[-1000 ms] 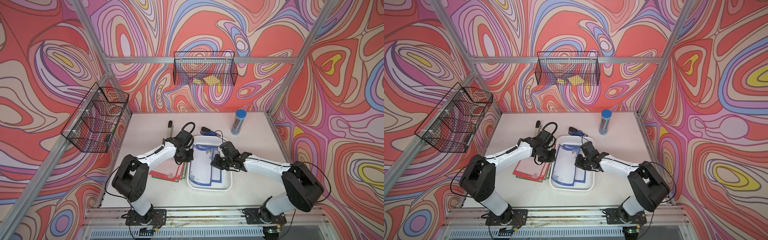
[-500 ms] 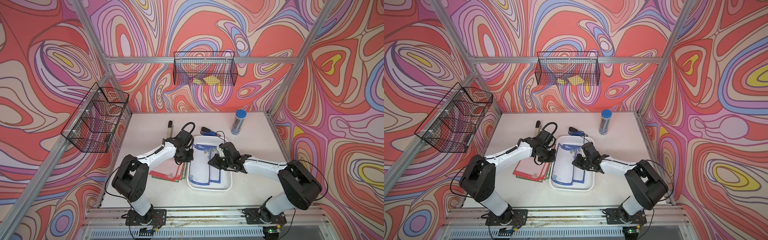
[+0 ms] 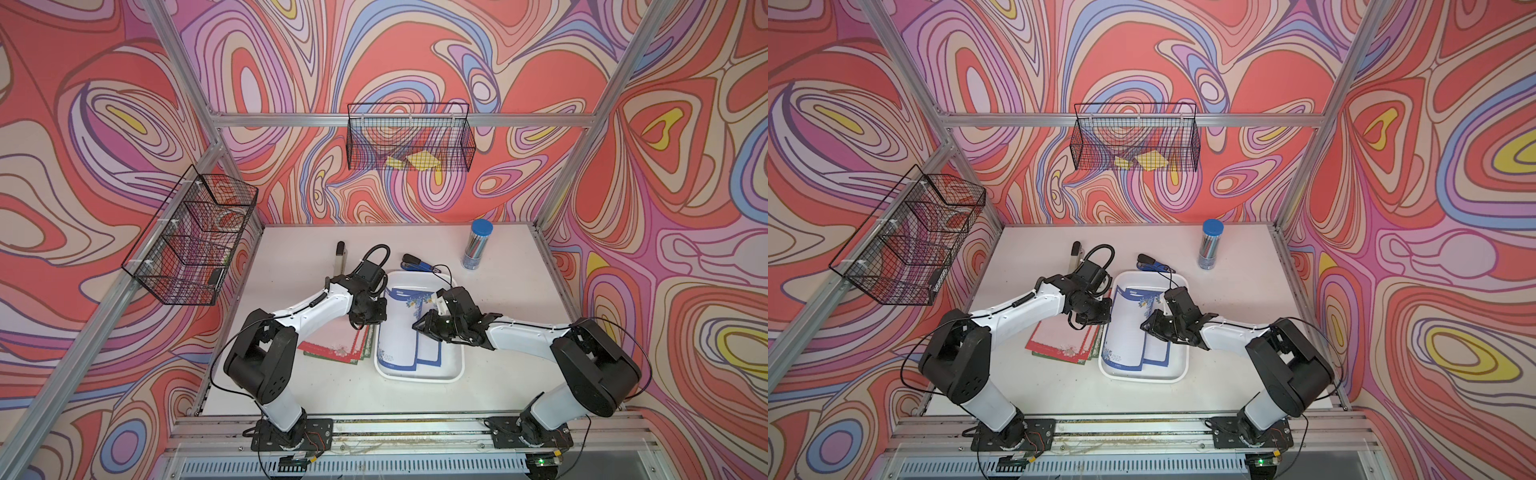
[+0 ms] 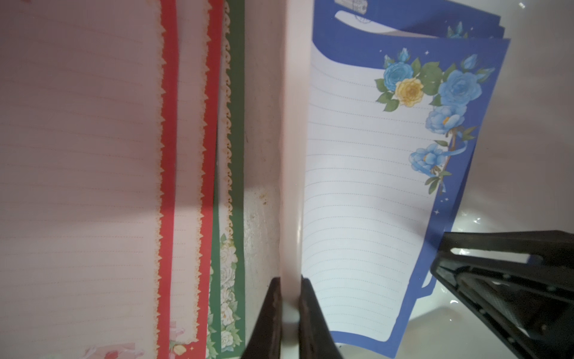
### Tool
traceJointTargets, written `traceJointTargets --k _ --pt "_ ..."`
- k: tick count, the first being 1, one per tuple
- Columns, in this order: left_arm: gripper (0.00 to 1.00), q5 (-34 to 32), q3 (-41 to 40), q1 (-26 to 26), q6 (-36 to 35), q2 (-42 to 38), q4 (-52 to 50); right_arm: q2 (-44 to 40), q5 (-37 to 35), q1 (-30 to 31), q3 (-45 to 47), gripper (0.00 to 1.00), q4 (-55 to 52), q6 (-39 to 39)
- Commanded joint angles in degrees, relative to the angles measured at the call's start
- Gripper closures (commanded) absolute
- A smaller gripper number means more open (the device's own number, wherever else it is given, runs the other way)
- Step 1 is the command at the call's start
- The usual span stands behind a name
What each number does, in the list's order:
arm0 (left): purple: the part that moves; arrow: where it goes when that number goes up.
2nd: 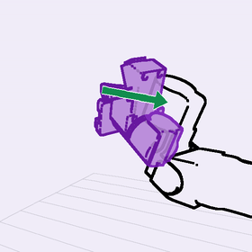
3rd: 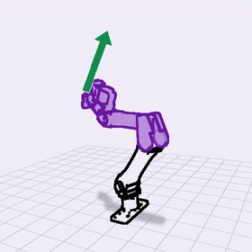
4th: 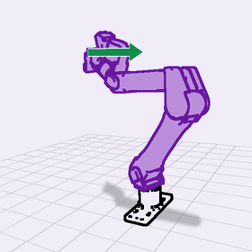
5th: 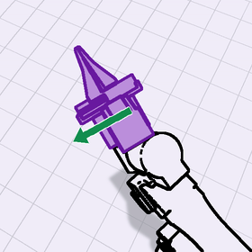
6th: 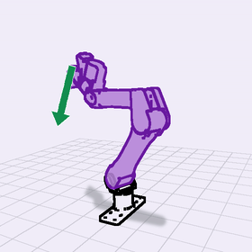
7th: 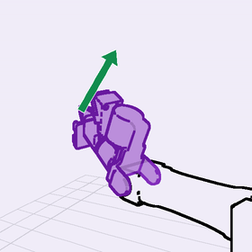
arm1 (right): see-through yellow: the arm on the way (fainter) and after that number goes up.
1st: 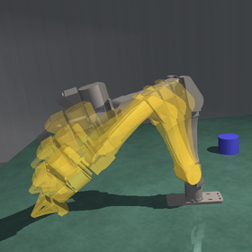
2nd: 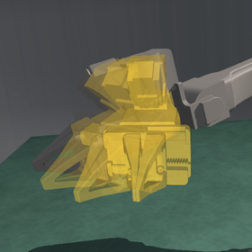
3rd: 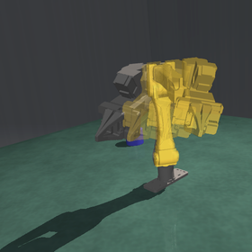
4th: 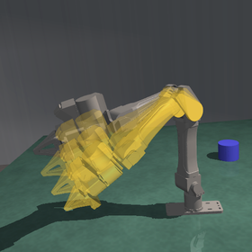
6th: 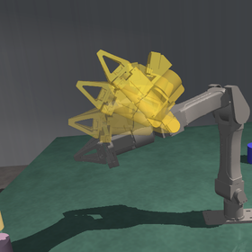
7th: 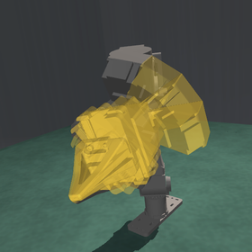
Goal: Take out the stationery paper from the storage box
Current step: Pick up the stationery paper from the storage box.
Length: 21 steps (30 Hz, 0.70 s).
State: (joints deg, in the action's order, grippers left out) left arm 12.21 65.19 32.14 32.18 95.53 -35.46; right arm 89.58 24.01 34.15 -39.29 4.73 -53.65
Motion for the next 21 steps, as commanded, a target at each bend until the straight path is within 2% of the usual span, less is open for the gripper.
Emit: traceJointTargets --k 1,5,9,12,14,19,21 --pt "0.9 -0.34 -1.34 -0.14 -0.1 3.26 -1.38 1.57 -0.33 -0.32 0.69 0.7 1.35 0.98" --pt "0.9 -0.27 -1.29 -0.15 -0.1 3.18 -1.54 3.56 1.74 -0.54 0.36 0.75 3.1 1.01" --pt "0.9 -0.25 -0.94 -0.15 -0.08 3.0 -1.79 4.21 2.26 -0.83 -0.35 0.89 3.38 1.26" --pt "0.88 -0.43 -0.14 -0.15 -0.19 2.85 -2.32 3.37 1.9 -1.15 -0.59 0.95 2.27 1.74" --pt "0.83 -0.56 0.4 -0.15 -0.34 2.5 -2.63 1.89 0.43 -1.19 -1.47 1.0 -1.2 2.92" --pt "0.58 -1.2 2.0 -0.13 -0.03 -0.13 -2.59 -2.56 -4.41 -1.19 -8.65 1.0 -17.83 11.25" --pt "0.53 -1.79 3.02 -0.15 0.08 -1.17 -2.83 -3.09 -6.31 -1.2 -13.44 1.0 -26.15 15.94"
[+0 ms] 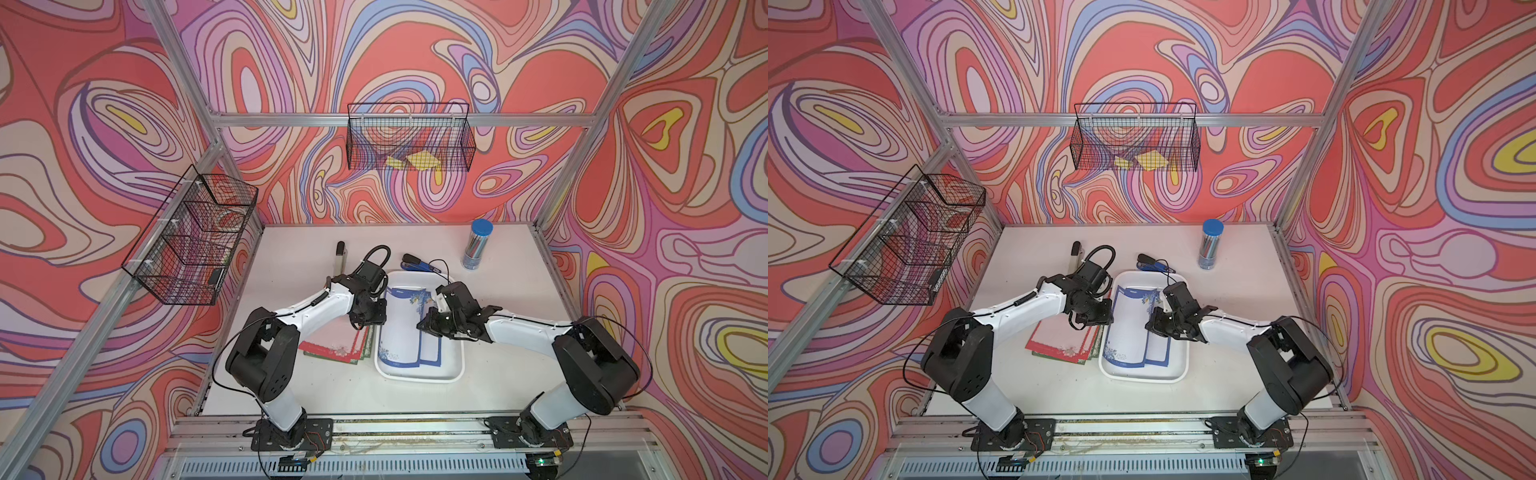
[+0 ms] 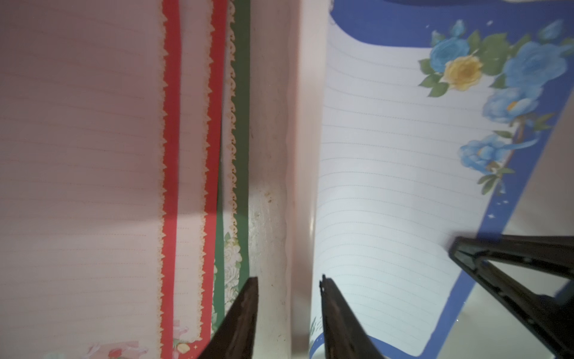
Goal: Take out the stationery paper from the storage box
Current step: Pick up the stationery paper from the storage box.
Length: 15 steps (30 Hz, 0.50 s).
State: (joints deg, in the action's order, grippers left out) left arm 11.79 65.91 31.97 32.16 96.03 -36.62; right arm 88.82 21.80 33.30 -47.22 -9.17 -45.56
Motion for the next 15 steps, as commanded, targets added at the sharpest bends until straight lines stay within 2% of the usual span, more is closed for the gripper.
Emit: traceJointTargets --k 1,5,9,15 --pt "0.52 -1.62 3.0 0.03 0.18 -2.36 -1.7 -2.41 -5.43 -0.34 -8.45 1.0 -16.71 10.31" --pt "0.5 -3.12 5.19 0.03 -0.56 -5.79 -1.35 -2.45 -10.33 -0.34 -18.69 1.0 -31.2 18.09" --pt "0.5 -6.21 8.05 0.07 -5.05 -9.85 -1.8 -3.66 -14.68 -0.34 -29.44 1.0 -42.67 24.67" --pt "0.51 -4.34 4.89 0.03 -13.54 -18.82 6.53 -9.19 -14.42 -0.24 -41.5 1.0 -48.83 34.96"
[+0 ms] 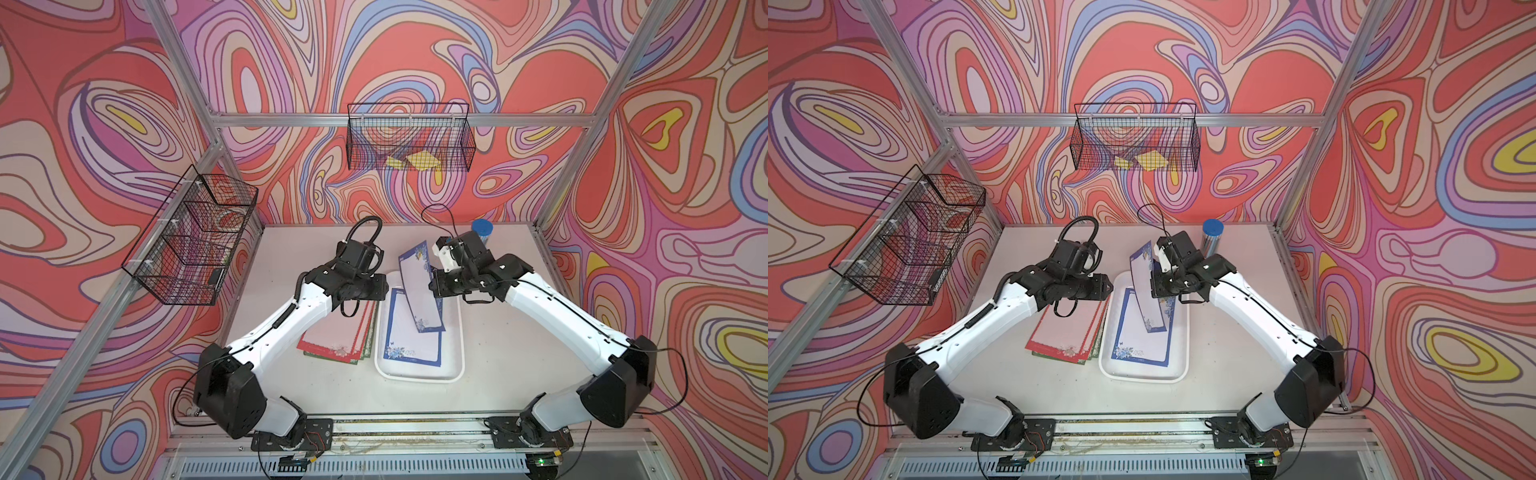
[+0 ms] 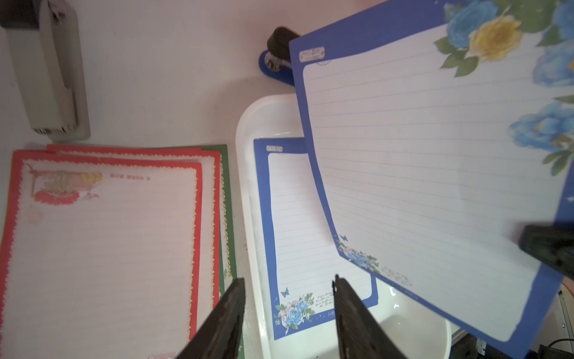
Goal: Take out the stationery paper from the storage box
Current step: Pick up the stationery paper from the storage box, then place the stationery paper at the center of the board.
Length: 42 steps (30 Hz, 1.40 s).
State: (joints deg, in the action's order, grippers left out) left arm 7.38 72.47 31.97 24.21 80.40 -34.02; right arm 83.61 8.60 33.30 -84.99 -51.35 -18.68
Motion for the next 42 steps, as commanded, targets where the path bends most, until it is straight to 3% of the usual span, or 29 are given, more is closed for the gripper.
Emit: traceJointTargets --k 1,6,10,14,18,22,30,36,42 --pt "0.51 1.36 -2.77 0.03 -6.48 -5.15 6.44 -5.44 -0.48 -0.25 -5.05 1.0 -6.65 10.1" --pt "0.45 12.33 -7.89 0.03 -11.13 -13.98 19.43 -13.7 2.63 -0.25 -7.59 1.0 -2.94 18.99" --pt "0.37 22.93 -9.16 0.03 -13.91 -18.39 26.66 -21.29 5.11 -0.25 -3.99 1.0 2.03 24.8" --pt "0.34 35.41 -8.96 0.03 -15.61 -19.4 30.2 -27.97 9.74 -0.22 0.41 1.0 8.53 25.93" --pt "0.34 44.84 -9.59 0.03 -11.52 -18.89 36.64 -31.98 15.83 -0.25 3.07 1.0 13.55 24.28" --pt "0.36 48.55 -9.92 0.03 -7.24 -17.41 42.58 -33.37 18.72 -0.25 2.73 1.0 12.66 24.57" --pt "0.39 49.42 -9.3 -0.52 -6.89 -17.88 42.55 -35.01 19.63 -0.27 0.97 1.0 10.37 25.66" --pt "0.38 49.47 -10.39 -3.72 -6.91 -21.56 41.73 -34.92 19.9 -0.23 -3.17 1.0 7.18 26.35" --pt "0.39 54.8 -8.32 -4.3 -4.42 -21.04 43.68 -34.09 22.25 -0.25 -4.97 1.0 6.82 25.37"
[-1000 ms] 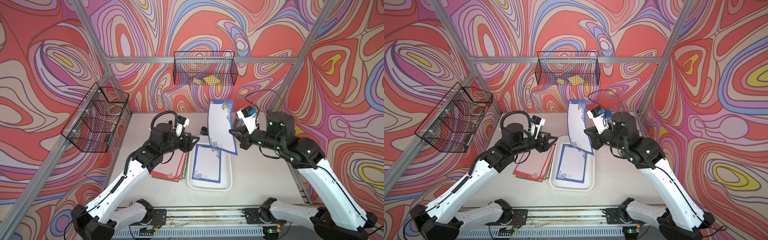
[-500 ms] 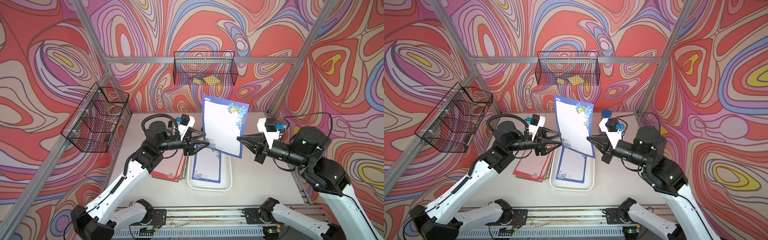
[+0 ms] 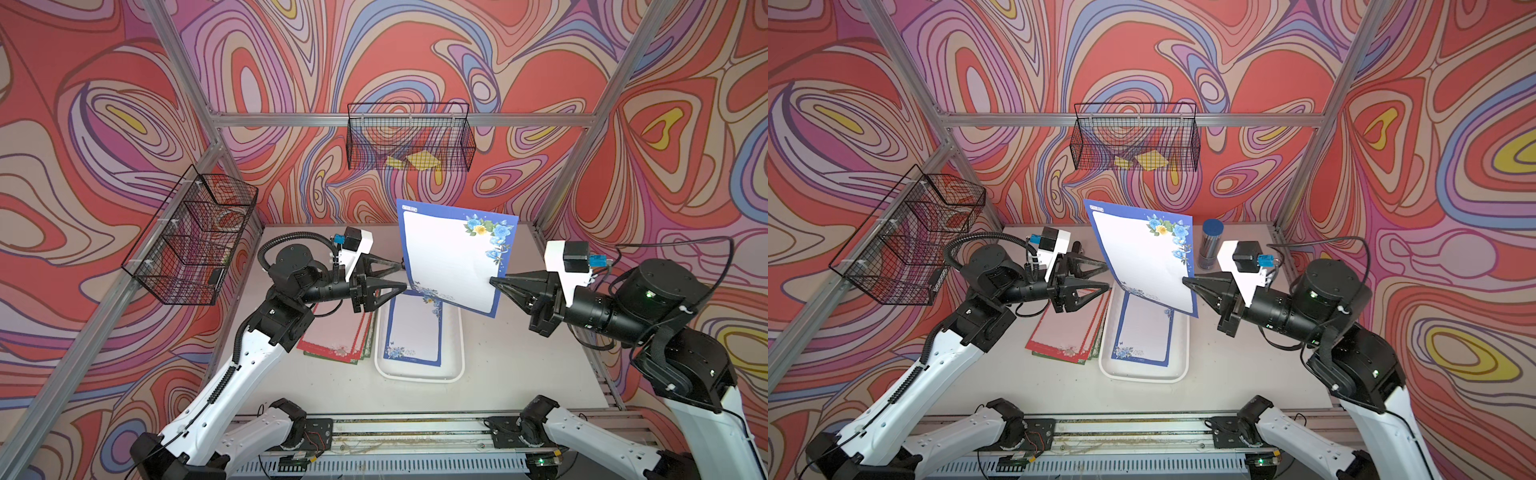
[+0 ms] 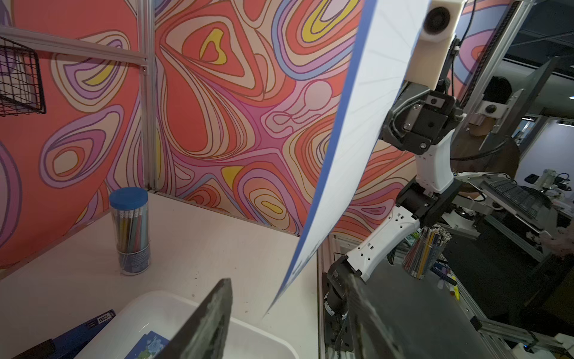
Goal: Take out the stationery paper from the storage box
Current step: Place the stationery paper at the center of the board.
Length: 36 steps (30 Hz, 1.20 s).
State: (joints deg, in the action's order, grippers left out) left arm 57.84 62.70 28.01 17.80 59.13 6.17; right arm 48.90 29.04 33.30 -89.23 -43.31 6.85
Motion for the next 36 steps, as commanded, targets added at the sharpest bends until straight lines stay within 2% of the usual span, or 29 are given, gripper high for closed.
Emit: traceJointTargets --k 1,7,13,28,32,36 --pt "0.4 5.53 1.65 -0.29 3.24 0.4 5.08 0.71 1.87 -0.26 -0.7 1.0 -1.01 -0.41" --pt "0.42 14.57 1.82 -0.31 13.82 1.66 18.27 0.67 2.25 -0.21 1.22 1.0 1.49 -1.4" --pt "0.53 16.86 2.11 -0.31 19.31 2.3 24.85 0.67 3.56 -0.24 2.56 1.0 3.0 -2.53" --pt "0.63 16.6 2.57 -0.32 16.83 1.6 21.95 0.71 7.18 -0.25 2.66 1.0 6.57 -5.73" --pt "0.68 17.46 3.23 -0.34 16.92 1.69 21.36 1.23 9.37 -0.25 2.49 1.0 6.84 -6.19" --pt "0.78 17.57 3.29 -0.35 16.79 1.46 21.32 2.02 10.17 -0.25 2.03 1.0 6.49 -6.11"
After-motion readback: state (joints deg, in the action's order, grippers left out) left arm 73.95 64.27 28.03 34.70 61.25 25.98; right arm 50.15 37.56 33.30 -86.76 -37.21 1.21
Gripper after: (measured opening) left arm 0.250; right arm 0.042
